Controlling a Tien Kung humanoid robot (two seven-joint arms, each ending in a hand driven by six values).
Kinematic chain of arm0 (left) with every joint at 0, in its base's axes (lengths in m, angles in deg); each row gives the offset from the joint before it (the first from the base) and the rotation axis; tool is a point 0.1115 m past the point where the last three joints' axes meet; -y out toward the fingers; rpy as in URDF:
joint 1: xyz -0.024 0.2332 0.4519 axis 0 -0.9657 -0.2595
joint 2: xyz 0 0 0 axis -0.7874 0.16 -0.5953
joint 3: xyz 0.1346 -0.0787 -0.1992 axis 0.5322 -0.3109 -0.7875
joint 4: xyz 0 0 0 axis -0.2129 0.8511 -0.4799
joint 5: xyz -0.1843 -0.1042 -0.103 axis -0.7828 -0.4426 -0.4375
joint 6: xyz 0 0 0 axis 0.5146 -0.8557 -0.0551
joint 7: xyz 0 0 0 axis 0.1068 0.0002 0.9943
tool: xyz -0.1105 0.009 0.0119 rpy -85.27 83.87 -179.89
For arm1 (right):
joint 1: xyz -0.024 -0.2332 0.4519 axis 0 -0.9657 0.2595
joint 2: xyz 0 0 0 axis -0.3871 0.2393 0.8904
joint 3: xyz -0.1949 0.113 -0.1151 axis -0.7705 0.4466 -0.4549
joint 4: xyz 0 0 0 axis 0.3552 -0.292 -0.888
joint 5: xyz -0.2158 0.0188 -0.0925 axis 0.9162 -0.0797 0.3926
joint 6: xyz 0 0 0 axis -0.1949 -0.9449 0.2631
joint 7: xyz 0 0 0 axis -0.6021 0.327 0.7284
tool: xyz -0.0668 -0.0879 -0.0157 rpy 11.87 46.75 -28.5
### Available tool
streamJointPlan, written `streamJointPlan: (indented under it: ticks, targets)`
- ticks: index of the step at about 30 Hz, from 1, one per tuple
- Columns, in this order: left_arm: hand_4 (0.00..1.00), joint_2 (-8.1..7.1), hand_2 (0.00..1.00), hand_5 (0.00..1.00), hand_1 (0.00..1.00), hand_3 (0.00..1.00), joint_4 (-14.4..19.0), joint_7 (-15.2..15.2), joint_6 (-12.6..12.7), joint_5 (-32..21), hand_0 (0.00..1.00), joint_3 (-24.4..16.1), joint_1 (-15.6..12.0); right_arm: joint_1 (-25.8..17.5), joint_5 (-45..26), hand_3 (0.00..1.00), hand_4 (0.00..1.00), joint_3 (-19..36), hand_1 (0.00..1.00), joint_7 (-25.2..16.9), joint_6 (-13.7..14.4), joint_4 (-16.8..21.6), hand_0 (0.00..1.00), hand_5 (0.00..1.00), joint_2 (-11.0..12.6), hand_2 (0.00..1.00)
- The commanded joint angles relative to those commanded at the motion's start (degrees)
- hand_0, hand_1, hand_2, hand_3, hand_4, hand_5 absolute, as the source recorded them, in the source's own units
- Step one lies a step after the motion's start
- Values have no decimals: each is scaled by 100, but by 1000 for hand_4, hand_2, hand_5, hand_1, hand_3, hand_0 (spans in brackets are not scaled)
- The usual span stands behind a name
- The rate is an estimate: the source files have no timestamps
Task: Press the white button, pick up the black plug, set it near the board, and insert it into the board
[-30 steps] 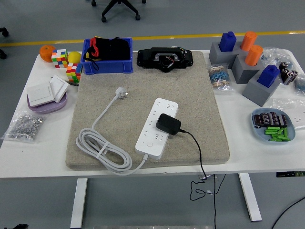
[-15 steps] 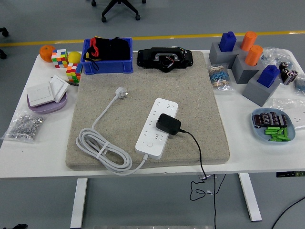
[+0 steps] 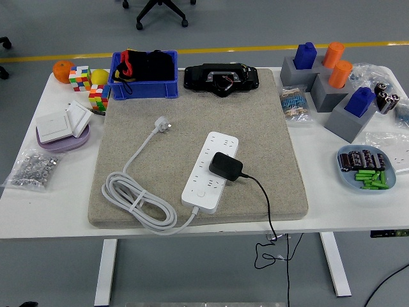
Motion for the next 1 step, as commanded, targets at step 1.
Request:
streamJointPlan:
  ticks: [1]
  targets:
    - [660, 1, 584, 269, 666, 678, 0, 0, 0, -1, 706, -1, 0, 0, -3, 763, 903, 1, 837, -1, 0, -2, 903, 550, 1, 763]
